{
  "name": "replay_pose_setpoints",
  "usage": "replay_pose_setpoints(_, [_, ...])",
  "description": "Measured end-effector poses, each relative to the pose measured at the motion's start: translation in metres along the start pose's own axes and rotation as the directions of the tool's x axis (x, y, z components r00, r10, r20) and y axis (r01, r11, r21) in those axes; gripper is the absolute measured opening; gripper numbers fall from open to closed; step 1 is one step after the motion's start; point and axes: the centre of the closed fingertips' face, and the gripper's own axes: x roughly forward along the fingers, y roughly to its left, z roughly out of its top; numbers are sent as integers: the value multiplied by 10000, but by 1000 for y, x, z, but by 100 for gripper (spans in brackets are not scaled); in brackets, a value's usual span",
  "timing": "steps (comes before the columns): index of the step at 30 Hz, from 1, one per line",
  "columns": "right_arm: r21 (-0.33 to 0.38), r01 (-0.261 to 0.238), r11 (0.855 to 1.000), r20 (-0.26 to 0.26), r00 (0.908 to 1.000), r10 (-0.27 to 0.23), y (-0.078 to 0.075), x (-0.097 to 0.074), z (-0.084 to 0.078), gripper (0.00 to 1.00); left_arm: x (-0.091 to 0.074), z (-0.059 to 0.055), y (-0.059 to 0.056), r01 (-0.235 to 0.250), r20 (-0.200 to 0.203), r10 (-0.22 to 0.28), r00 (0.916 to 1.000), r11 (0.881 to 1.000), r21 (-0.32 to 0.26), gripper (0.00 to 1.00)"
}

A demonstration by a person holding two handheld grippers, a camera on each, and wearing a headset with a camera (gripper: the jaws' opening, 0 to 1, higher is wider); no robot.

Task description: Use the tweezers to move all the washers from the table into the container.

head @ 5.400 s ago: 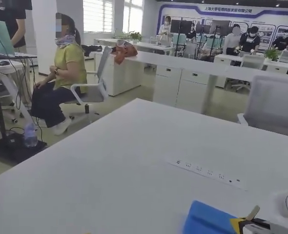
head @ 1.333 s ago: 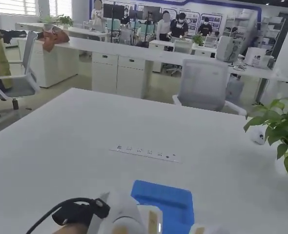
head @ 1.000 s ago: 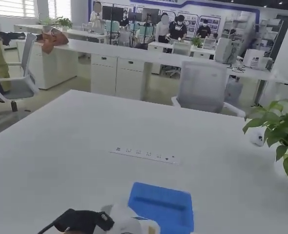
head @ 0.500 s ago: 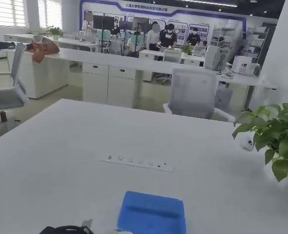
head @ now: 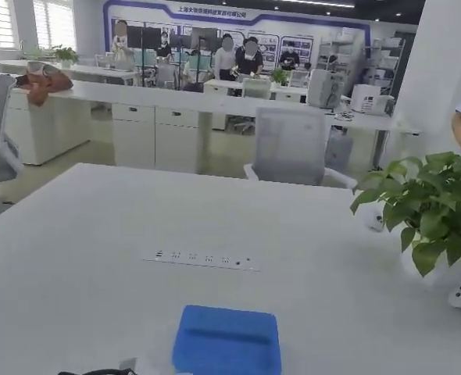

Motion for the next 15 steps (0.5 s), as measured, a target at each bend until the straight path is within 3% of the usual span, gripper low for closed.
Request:
replay_pose_setpoints(3, [89,98,9999,85,9999,-99,-3,-1,-2,32,2,-4,-3,61,-189,-65,9998,9997,-231,0])
replay_pose_setpoints(6, [247,207,9995,90,9997,-209,-9,-3,-5,31,-1,-7,-1,-160,-152,145,9998,9943,-1056,7])
replay_pose_setpoints(8, [524,58,9986,220,9997,-70,-10,-5,-2,31,-7,-10,-2,-101,-206,62,9998,9813,-1924,18])
replay_pose_setpoints(9, [553,31,9985,261,9997,-45,-10,-6,-1,32,-13,-10,3,-381,-33,383,9993,9743,-2218,21])
replay_pose_setpoints(12, [545,94,9985,395,9992,-116,-13,-9,4,34,-28,-6,7,-763,503,974,9940,9443,-3202,29])
replay_pose_setpoints(13, [679,101,9976,528,9985,-137,-15,-9,6,35,-36,-6,5,-855,661,1198,9906,9192,-3845,34])
replay_pose_setpoints(14, [824,113,9965,680,9975,-169,-16,-10,9,37,-40,-4,3,-836,835,1294,9881,9061,-4148,40])
replay_pose_setpoints(15, [867,129,9961,782,9967,-197,-17,-10,11,40,-49,-2,2,-921,1108,1601,9809,8831,-4601,47])
